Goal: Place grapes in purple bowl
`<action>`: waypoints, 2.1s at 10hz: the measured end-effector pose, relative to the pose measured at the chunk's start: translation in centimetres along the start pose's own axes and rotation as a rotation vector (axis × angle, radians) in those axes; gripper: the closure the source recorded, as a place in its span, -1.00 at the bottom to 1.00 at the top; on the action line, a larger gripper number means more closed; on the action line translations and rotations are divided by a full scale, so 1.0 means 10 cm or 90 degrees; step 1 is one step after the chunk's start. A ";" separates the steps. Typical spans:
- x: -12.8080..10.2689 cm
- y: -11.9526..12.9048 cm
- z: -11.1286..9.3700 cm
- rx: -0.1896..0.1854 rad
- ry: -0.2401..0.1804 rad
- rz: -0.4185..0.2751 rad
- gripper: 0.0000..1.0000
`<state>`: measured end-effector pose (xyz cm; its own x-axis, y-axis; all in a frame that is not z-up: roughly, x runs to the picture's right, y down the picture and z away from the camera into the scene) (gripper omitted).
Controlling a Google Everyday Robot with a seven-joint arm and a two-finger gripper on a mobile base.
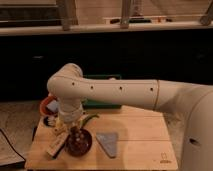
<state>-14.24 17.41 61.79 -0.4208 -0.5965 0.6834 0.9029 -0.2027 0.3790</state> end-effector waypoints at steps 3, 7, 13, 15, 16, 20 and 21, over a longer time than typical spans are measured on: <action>0.09 -0.04 0.03 0.005 -0.004 -0.003 0.24; 0.13 -0.02 0.05 0.006 -0.011 -0.003 -0.56; 0.12 -0.02 0.08 0.005 -0.022 -0.006 -0.60; 0.12 -0.01 0.08 0.005 -0.022 -0.006 -0.60; 0.11 0.00 0.07 0.005 -0.021 -0.006 -0.60; 0.09 0.04 0.03 0.006 -0.016 -0.007 -0.60; 0.09 0.05 0.02 0.006 -0.014 -0.008 -0.60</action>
<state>-14.22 16.97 62.69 -0.4338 -0.5766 0.6924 0.8968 -0.2020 0.3936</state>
